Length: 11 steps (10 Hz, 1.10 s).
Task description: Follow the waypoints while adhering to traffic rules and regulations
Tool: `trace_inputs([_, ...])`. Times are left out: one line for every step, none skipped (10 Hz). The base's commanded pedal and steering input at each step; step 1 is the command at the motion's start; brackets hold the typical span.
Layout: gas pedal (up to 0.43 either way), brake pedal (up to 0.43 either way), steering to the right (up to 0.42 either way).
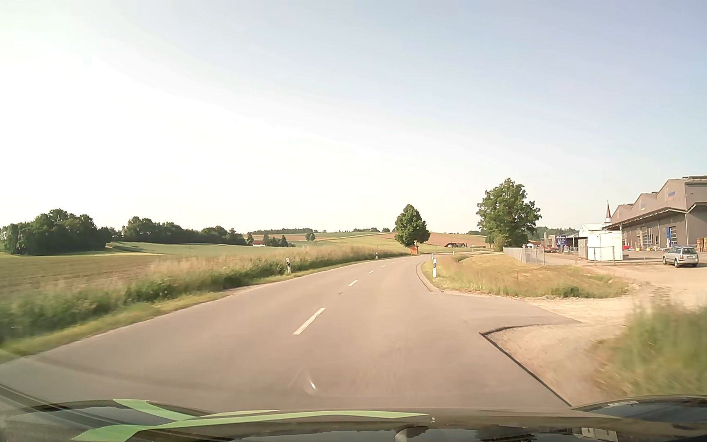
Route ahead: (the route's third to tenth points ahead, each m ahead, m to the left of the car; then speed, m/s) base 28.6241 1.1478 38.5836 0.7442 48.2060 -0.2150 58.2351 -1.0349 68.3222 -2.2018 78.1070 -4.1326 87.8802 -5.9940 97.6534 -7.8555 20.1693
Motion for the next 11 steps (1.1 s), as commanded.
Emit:
trace_inputs([0.157, 0.0, 0.007])
trace_inputs([0.169, 0.0, 0.007])
trace_inputs([0.169, 0.0, 0.007])
trace_inputs([0.169, 0.0, 0.006])
trace_inputs([0.169, 0.0, 0.006])
trace_inputs([0.169, 0.0, 0.006])
trace_inputs([0.169, 0.0, 0.006])
trace_inputs([0.13, 0.0, 0.006])
trace_inputs([0.098, 0.0, 0.006])
trace_inputs([0.098, 0.0, 0.006])
trace_inputs([0.11, 0.0, 0.005])
